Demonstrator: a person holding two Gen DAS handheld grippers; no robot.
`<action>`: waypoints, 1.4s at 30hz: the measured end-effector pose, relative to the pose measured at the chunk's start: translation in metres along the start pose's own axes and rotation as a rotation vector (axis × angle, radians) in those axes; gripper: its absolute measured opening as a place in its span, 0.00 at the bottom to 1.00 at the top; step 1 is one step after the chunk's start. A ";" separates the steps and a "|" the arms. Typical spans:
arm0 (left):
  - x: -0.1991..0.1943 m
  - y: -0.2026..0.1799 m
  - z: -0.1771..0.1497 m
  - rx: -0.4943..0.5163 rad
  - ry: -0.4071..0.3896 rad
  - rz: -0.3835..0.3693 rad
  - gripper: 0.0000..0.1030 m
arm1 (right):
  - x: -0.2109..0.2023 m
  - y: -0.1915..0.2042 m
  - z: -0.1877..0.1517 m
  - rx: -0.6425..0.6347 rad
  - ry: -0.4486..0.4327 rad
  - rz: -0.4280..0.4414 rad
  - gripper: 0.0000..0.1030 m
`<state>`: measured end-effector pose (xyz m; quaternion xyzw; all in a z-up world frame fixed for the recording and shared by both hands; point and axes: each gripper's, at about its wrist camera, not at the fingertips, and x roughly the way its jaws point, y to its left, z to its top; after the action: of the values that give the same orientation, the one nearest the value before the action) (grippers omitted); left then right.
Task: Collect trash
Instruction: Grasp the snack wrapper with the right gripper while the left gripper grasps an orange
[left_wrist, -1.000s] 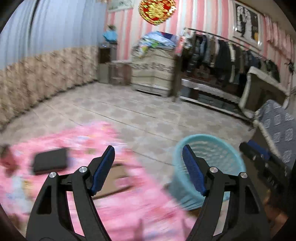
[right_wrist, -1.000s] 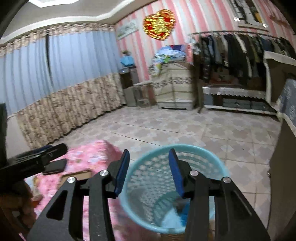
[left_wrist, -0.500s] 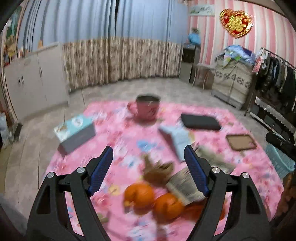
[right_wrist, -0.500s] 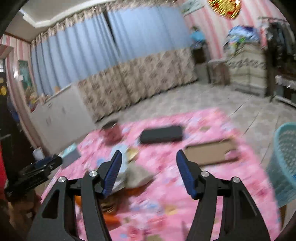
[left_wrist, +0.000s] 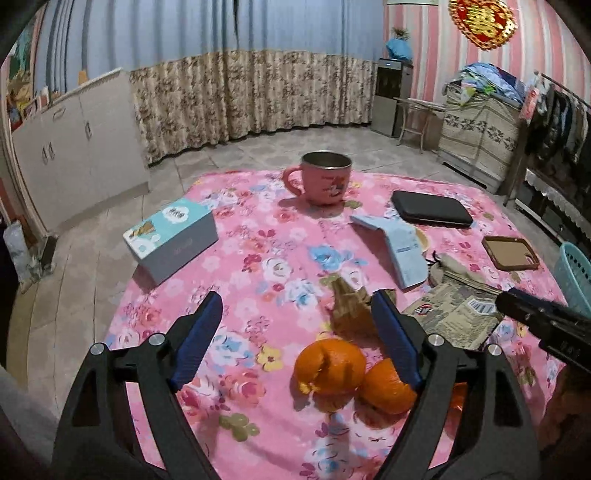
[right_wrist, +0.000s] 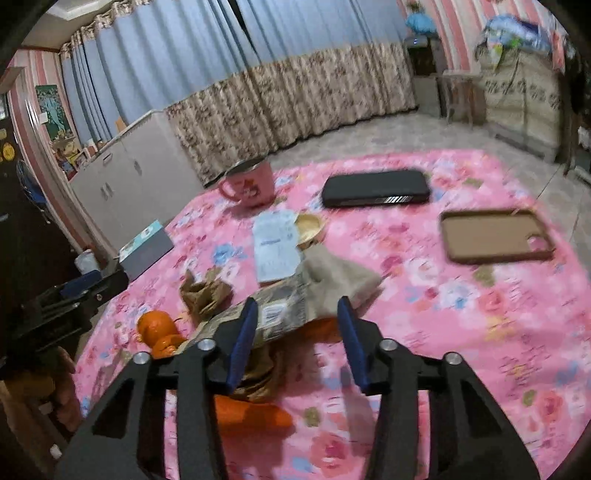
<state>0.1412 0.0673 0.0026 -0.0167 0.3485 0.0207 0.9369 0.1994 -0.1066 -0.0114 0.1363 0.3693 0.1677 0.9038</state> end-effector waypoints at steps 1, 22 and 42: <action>0.002 0.003 -0.001 -0.015 0.009 -0.001 0.78 | 0.004 0.001 0.000 0.010 0.011 0.017 0.25; 0.040 -0.022 -0.029 0.023 0.198 -0.048 0.77 | -0.094 -0.016 0.031 -0.100 -0.336 -0.123 0.01; 0.049 -0.006 -0.036 -0.061 0.266 -0.098 0.44 | -0.093 -0.022 0.026 -0.100 -0.326 -0.112 0.01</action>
<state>0.1551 0.0608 -0.0565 -0.0649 0.4677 -0.0171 0.8813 0.1603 -0.1671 0.0561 0.0958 0.2164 0.1110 0.9652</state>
